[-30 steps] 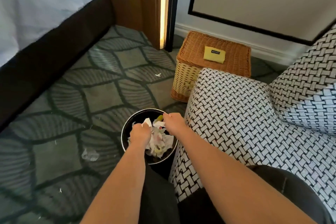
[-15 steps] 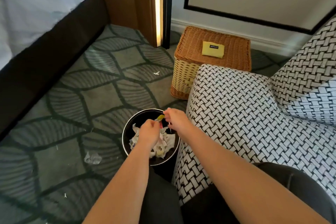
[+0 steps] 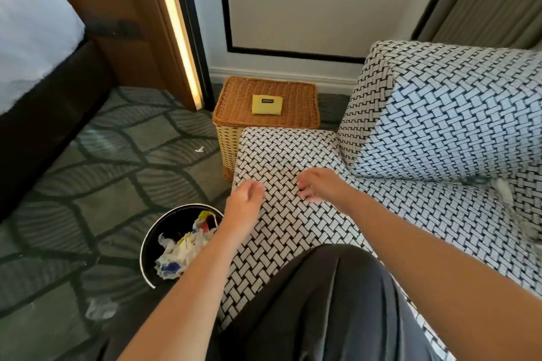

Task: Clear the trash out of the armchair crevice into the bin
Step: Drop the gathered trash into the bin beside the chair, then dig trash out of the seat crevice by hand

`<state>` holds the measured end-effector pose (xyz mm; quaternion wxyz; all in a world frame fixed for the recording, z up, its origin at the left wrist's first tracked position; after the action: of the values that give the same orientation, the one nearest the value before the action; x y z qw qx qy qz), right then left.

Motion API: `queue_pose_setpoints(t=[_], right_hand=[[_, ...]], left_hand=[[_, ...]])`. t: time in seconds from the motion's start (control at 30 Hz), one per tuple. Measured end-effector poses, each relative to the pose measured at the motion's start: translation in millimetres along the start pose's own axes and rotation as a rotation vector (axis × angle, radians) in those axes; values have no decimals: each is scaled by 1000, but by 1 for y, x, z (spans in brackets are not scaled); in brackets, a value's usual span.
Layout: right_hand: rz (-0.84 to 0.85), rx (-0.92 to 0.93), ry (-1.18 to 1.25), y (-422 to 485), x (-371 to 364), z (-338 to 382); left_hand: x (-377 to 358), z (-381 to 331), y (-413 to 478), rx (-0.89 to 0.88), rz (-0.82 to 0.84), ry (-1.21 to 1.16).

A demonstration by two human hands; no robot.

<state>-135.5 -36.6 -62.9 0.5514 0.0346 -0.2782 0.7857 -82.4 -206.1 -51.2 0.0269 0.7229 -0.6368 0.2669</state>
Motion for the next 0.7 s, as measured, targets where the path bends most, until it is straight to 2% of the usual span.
queue_pose_setpoints(t=[0.07, 0.23, 0.4, 0.53, 0.7], right_hand=[[-54, -8, -81, -14, 38, -20], [-318, -71, -265, -59, 141, -84], [-571, -161, -394, -95, 218, -142], [-745, -212, -428, -122, 251, -173], [-833, -154, -426, -126, 265, -177]], left_hand=[[-29, -19, -1, -18, 100, 80], [-114, -62, -13, -64, 357, 258], [-194, -89, -24, -130, 502, 451], [-242, -104, -16, -189, 453, 494], [-269, -118, -5, -328, 231, 647]])
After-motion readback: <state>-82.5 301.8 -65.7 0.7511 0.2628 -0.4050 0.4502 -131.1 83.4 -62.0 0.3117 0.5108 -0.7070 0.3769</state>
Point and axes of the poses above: each hand's wrist, its own y-axis towards the middle knuckle, its own x-axis out of the back of the hand, z = x × y, the point moved 10 cm from there along y, towards the middle knuckle, and after that the axes turned 5 degrees about x, right-handed, at the moved point
